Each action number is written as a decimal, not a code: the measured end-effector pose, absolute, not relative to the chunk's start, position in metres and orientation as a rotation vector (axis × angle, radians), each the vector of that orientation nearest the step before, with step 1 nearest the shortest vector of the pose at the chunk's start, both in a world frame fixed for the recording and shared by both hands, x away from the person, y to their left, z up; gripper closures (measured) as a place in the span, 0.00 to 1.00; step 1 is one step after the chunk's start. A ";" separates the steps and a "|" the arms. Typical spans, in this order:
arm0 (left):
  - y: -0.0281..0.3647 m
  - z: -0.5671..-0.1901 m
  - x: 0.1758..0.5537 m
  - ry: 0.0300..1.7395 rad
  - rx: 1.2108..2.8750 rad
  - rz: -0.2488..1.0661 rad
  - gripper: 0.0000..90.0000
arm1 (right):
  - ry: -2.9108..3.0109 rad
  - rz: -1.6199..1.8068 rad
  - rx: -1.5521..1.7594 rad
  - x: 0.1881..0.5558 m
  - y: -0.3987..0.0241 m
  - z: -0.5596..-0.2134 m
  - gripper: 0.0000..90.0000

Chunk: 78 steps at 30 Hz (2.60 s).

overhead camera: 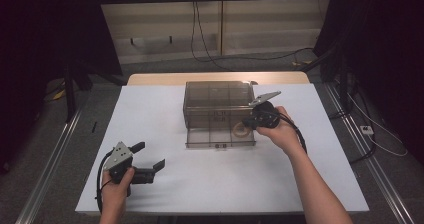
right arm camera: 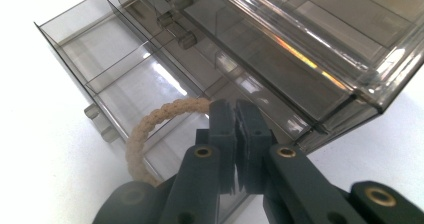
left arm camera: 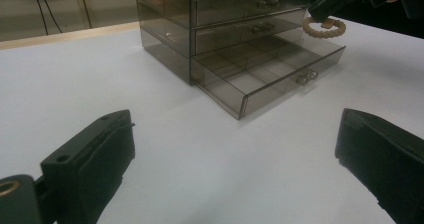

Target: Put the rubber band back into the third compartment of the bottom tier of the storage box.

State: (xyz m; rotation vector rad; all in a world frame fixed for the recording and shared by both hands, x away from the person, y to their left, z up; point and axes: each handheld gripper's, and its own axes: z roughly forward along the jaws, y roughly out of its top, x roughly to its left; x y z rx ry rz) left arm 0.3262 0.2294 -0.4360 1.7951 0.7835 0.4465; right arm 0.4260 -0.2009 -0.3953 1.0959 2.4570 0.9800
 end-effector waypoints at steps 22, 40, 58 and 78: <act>0.229 -0.436 0.326 0.780 1.796 0.447 0.03 | 2.440 0.966 1.110 0.429 -0.203 -0.398 0.96; 0.229 -0.436 0.326 0.780 1.795 0.446 0.03 | 2.427 0.953 1.126 0.431 -0.204 -0.403 0.96; 0.229 -0.436 0.326 0.784 1.792 0.445 0.03 | 2.416 0.946 1.144 0.431 -0.206 -0.412 0.96; 0.229 -0.436 0.326 0.782 1.794 0.445 0.03 | 2.418 0.931 1.138 0.430 -0.206 -0.418 0.96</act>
